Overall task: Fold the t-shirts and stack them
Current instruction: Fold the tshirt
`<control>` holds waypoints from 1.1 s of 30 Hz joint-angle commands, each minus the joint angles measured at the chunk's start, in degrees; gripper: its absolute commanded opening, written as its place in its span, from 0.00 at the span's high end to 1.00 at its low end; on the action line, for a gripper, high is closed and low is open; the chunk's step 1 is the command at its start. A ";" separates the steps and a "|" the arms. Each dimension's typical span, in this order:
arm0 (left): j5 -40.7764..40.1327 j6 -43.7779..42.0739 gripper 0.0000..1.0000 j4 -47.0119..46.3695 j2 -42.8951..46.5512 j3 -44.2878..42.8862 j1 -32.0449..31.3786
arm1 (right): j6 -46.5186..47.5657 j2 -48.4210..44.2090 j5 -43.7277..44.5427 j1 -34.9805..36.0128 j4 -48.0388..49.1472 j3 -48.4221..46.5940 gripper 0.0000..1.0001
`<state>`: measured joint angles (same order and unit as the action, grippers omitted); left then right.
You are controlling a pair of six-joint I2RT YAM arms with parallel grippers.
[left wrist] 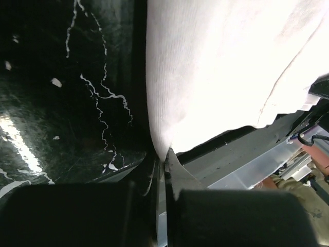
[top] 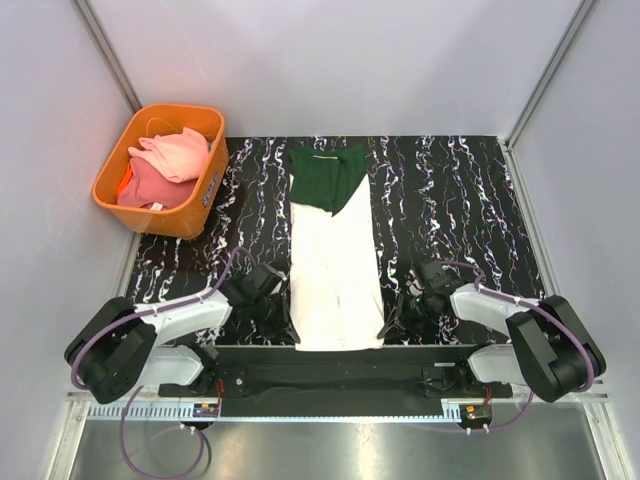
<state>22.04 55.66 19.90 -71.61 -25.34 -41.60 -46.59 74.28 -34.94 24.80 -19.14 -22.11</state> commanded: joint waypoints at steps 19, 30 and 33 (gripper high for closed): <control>-4.20 -7.84 1.00 7.96 -3.78 -22.62 14.87 | 6.23 12.17 2.07 -2.82 -9.51 -30.43 1.00; -2.01 -13.29 1.00 8.93 -27.25 -44.34 22.88 | 13.36 34.34 1.71 -11.08 -16.98 -58.54 1.00; -2.35 -13.30 1.00 9.02 -30.24 -48.12 23.76 | 14.24 38.30 1.37 -12.14 -18.56 -63.30 1.00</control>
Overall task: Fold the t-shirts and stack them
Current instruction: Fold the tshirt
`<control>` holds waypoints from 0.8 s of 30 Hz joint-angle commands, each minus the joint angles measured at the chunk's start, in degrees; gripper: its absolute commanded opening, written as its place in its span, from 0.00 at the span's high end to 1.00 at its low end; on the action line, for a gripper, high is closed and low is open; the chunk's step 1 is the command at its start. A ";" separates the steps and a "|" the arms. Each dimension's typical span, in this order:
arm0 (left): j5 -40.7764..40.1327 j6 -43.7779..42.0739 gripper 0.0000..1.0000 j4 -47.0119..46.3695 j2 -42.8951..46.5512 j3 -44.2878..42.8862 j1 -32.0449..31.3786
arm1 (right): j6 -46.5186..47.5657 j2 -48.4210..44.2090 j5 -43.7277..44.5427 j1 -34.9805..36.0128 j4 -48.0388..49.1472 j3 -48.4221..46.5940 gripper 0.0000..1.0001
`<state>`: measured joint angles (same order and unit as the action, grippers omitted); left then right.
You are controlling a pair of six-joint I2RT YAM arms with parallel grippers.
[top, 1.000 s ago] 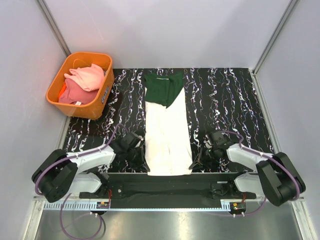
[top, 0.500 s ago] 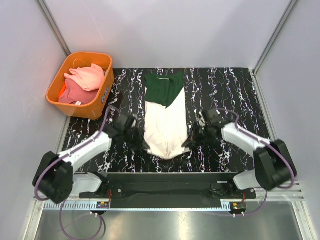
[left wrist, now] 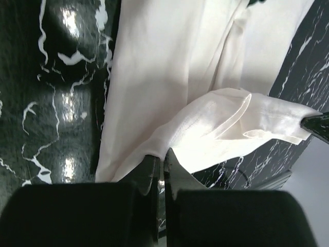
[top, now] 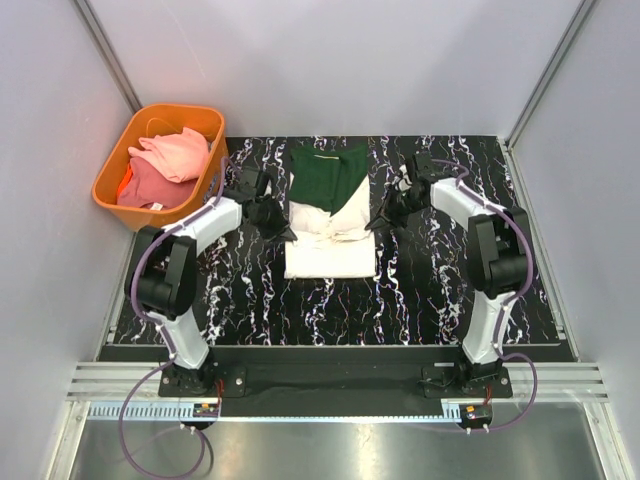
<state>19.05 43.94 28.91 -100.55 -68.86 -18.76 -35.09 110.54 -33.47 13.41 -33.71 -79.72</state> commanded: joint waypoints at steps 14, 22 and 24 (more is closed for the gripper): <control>0.37 -0.96 1.00 0.10 -8.60 -12.96 4.26 | 5.91 13.29 -3.70 -3.83 -8.03 -18.62 1.00; 1.25 -1.67 1.00 0.45 -12.03 -16.21 5.23 | 6.26 16.99 -4.76 -3.92 -8.39 -21.53 1.00; 1.52 -1.76 1.00 0.45 -12.91 -16.92 5.23 | 6.35 17.60 -4.67 -4.00 -8.56 -21.88 1.00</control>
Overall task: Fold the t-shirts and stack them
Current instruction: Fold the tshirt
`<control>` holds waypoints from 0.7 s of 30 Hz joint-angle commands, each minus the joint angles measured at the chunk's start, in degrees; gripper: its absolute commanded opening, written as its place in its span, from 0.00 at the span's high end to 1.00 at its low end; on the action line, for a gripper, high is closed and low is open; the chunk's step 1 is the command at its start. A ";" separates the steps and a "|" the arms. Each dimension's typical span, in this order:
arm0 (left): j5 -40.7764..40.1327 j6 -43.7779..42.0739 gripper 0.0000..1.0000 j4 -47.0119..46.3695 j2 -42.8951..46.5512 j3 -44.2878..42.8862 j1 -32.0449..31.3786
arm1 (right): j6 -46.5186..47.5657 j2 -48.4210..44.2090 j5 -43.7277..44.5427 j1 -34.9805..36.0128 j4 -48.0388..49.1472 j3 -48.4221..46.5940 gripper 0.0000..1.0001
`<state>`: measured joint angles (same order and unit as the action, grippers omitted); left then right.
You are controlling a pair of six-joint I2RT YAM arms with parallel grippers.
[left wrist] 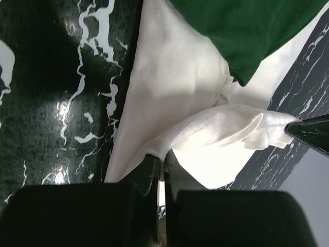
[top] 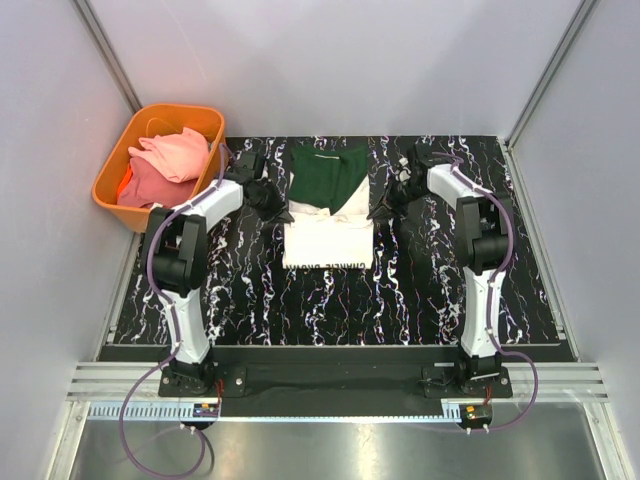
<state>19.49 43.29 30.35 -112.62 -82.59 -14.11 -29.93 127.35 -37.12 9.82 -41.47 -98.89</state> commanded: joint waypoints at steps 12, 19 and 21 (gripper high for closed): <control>1.61 -1.89 1.00 -0.29 -3.04 -6.18 0.66 | 1.37 3.08 -1.19 -0.77 -1.59 -6.57 1.00; 1.44 -1.28 1.00 -0.11 -4.19 -8.99 0.57 | 1.46 4.13 -0.67 -0.95 -2.21 -8.25 1.00; 1.08 -1.28 1.00 0.15 -4.89 -9.52 0.66 | 1.28 4.83 -0.93 -1.04 -2.30 -8.95 1.00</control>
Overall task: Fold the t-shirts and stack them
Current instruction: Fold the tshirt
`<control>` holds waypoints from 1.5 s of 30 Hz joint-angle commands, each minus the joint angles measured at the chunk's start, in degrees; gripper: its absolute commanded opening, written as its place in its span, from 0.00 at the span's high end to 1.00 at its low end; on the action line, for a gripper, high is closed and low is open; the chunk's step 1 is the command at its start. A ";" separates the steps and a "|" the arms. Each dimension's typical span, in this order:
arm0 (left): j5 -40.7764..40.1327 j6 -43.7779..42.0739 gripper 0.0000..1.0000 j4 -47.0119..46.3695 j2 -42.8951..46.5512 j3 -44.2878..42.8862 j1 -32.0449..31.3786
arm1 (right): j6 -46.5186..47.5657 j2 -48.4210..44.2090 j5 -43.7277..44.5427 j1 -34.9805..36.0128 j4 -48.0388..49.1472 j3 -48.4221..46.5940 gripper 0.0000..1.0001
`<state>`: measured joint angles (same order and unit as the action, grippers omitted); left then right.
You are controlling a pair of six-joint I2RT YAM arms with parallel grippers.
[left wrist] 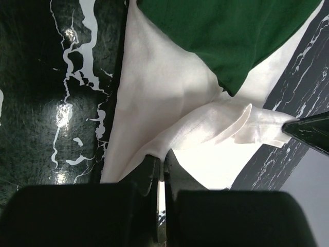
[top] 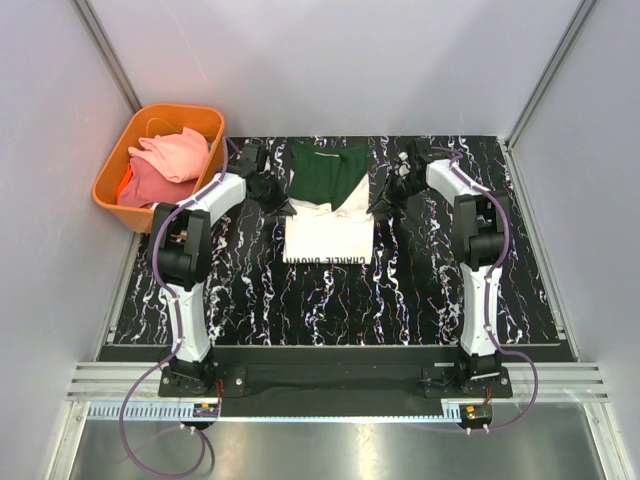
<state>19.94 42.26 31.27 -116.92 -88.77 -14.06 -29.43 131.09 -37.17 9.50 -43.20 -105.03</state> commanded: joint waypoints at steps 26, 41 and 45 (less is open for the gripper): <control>2.99 1.34 1.00 -0.07 -4.53 -7.64 1.58 | 0.25 5.66 -0.98 -1.41 -2.24 -10.10 1.00; -4.01 -7.01 0.65 6.78 -6.15 -15.90 1.76 | 3.31 11.65 1.21 -2.64 -10.57 -23.97 0.68; -8.87 -9.74 0.38 7.23 2.21 -13.10 1.67 | 6.40 8.14 8.05 -2.55 -17.35 -28.82 0.42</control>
<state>16.43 36.32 37.52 -124.03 -101.34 -12.82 -26.65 143.41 -34.00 7.25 -54.26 -129.08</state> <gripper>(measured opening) 0.583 0.514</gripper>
